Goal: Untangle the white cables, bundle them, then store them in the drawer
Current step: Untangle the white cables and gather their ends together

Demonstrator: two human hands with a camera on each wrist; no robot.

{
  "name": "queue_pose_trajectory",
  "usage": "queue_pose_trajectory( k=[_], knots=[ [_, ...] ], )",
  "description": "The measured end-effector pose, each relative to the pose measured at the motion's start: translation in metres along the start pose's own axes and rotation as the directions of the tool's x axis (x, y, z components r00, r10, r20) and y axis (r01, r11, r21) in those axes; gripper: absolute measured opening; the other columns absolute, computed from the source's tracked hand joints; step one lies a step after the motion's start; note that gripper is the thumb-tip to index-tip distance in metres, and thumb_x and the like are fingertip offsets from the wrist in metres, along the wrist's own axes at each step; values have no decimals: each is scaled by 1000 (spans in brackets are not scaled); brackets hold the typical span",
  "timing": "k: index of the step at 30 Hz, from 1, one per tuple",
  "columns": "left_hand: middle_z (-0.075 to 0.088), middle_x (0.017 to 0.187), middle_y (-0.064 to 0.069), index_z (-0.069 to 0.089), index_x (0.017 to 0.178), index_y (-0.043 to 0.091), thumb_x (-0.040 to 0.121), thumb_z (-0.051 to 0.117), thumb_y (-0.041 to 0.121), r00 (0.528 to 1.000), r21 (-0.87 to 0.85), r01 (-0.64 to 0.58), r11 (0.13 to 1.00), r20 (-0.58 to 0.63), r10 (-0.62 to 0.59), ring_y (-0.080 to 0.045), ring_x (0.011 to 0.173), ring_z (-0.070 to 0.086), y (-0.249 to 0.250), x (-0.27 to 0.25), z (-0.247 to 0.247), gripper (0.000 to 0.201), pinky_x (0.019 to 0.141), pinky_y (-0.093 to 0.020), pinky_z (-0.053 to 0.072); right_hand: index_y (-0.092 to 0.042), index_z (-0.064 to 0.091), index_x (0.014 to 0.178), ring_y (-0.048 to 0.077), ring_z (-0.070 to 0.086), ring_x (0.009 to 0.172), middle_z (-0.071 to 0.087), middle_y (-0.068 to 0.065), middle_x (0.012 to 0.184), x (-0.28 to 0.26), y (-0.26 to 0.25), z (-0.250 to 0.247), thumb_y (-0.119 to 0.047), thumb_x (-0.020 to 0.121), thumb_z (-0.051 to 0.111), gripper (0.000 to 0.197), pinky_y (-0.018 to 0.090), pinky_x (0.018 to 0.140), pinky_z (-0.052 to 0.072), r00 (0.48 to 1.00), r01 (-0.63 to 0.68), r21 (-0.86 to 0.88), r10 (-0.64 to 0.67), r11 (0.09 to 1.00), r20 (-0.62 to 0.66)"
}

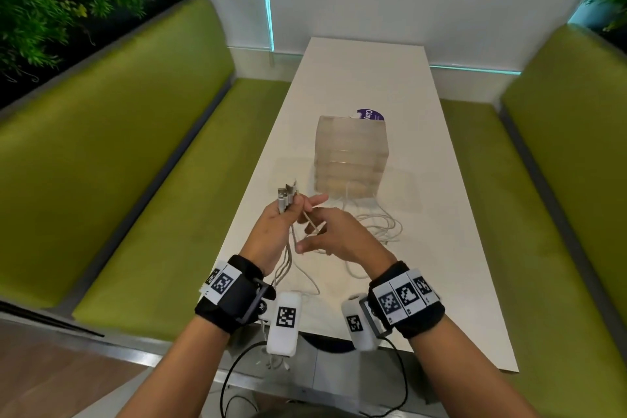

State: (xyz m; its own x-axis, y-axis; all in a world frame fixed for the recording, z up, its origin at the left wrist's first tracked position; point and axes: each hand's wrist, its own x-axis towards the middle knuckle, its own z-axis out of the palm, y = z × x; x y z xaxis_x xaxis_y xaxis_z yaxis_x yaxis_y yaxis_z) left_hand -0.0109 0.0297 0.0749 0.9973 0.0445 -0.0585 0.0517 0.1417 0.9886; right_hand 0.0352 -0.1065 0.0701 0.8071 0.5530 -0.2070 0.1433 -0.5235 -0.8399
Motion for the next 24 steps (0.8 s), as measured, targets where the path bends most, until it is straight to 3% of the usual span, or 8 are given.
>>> queue_pose_trajectory(
  k=[4, 8, 11, 16, 18, 20, 22, 24],
  knots=[
    [70, 114, -10, 53, 78, 13, 99, 40, 27, 998, -5, -52, 999, -19, 52, -19, 119, 58, -5, -2, 3, 29, 106, -39, 36, -19, 53, 127, 7, 52, 84, 56, -8, 112, 19, -3, -3, -14, 72, 81, 62, 22, 77, 43, 988, 104, -152, -84, 983, 131],
    [68, 110, -20, 51, 77, 12, 99, 39, 25, 998, -254, -41, 966, -65, 25, -24, 101, 68, 9, -2, -5, 28, 85, -30, 53, -18, 68, 110, 17, 47, 117, 58, -8, 124, 31, 13, -1, -25, 66, 84, 48, 35, 104, 38, 966, 208, -161, -177, 965, 190],
    [74, 94, -14, 48, 80, 9, 102, 34, 21, 998, -327, -47, 944, -65, 27, -26, 99, 69, 22, -2, -6, 29, 88, -32, 55, -15, 62, 109, 7, 54, 106, 63, -3, 116, 25, 13, 5, -20, 72, 81, 43, 24, 98, 41, 951, 167, -49, -147, 985, 272],
    [70, 71, -8, 50, 82, 7, 103, 34, 21, 989, -363, -85, 928, -142, 35, -26, 79, 71, 33, 0, -10, 30, 84, -41, 57, -34, 18, 142, 20, 55, 116, 55, 10, 124, 20, 28, 26, -11, 73, 81, 96, 38, 101, 46, 985, 19, 296, -69, 955, 158],
    [68, 68, -7, 50, 81, 7, 103, 33, 21, 988, -368, -92, 925, -148, 40, -26, 77, 71, 35, -1, -13, 31, 82, -42, 58, -26, 27, 139, 21, 53, 114, 51, 4, 123, 12, 43, 37, -15, 76, 79, 83, 35, 97, 47, 998, -34, 257, 44, 966, -35],
    [68, 65, -6, 49, 80, 7, 103, 33, 21, 988, -372, -90, 924, -150, 36, -25, 74, 71, 36, -1, -15, 31, 79, -40, 59, -20, 48, 114, 19, 57, 99, 56, 0, 108, 3, 60, 46, -24, 82, 73, 41, 28, 83, 48, 968, -73, 125, 100, 989, -228],
    [67, 65, -6, 49, 80, 8, 103, 33, 21, 988, -380, -88, 921, -151, 32, -25, 74, 71, 35, 0, -15, 31, 78, -40, 59, -18, 56, 101, 15, 58, 90, 60, -2, 101, -3, 72, 53, -33, 83, 70, 27, 22, 72, 45, 973, -124, 25, 126, 992, -193],
    [66, 64, -6, 50, 80, 8, 103, 33, 21, 989, -382, -79, 921, -145, 25, -25, 74, 71, 34, 0, -13, 31, 78, -40, 59, -15, 60, 108, 13, 59, 82, 60, -5, 99, -4, 78, 59, -31, 83, 70, 32, 21, 67, 45, 989, -137, 62, 140, 989, -54]
  ],
)
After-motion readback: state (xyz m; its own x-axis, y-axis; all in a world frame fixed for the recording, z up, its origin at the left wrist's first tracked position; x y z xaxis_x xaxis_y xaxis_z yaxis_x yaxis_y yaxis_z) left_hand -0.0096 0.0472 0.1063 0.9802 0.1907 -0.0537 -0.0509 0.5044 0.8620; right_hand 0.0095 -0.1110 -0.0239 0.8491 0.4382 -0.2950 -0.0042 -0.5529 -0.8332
